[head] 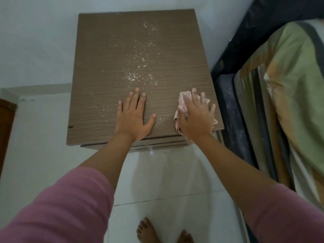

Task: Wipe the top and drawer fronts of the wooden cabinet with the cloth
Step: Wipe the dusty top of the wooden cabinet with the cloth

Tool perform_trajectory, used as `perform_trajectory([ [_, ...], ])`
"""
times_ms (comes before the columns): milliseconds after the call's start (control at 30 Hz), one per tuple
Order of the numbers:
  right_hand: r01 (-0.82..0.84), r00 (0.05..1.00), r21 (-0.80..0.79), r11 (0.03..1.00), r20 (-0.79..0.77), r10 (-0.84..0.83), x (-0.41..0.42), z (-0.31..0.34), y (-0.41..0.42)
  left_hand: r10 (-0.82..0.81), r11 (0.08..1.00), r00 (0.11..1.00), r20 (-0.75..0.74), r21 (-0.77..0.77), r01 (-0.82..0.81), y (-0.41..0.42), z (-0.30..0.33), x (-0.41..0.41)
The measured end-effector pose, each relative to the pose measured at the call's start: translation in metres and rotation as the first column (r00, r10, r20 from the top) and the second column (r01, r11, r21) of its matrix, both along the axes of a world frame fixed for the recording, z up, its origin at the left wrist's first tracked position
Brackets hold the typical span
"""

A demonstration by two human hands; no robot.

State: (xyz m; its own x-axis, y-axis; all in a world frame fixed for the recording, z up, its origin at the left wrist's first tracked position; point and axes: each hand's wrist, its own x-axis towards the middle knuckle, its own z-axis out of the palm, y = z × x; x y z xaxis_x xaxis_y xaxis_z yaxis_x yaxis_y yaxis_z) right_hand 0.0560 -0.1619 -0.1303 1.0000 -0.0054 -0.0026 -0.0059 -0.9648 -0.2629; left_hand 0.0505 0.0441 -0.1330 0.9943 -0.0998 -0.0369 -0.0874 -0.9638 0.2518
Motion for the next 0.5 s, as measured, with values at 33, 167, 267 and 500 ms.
perform_trajectory([
  [33, 0.008, 1.000, -0.058, 0.998, 0.001, -0.008, 0.001, -0.002, 0.003, 0.002, 1.000, 1.000, -0.008, -0.001, -0.002, 0.000, 0.000, 0.000],
  [167, 0.042, 0.998, -0.087, 0.995, -0.036, -0.045, 0.002, 0.002, 0.007, 0.003, 1.000, 0.999, -0.047, 0.010, -0.002, 0.001, 0.002, 0.001],
  [267, 0.059, 0.994, -0.109, 0.992, -0.084, -0.068, 0.009, 0.002, 0.008, -0.016, 0.999, 0.997, -0.076, -0.034, 0.013, 0.004, 0.006, 0.004],
  [500, 0.138, 0.980, -0.120, 0.983, -0.126, -0.153, 0.070, 0.004, 0.015, 0.029, 0.999, 0.998, -0.054, -0.032, -0.030, 0.033, 0.016, 0.065],
])
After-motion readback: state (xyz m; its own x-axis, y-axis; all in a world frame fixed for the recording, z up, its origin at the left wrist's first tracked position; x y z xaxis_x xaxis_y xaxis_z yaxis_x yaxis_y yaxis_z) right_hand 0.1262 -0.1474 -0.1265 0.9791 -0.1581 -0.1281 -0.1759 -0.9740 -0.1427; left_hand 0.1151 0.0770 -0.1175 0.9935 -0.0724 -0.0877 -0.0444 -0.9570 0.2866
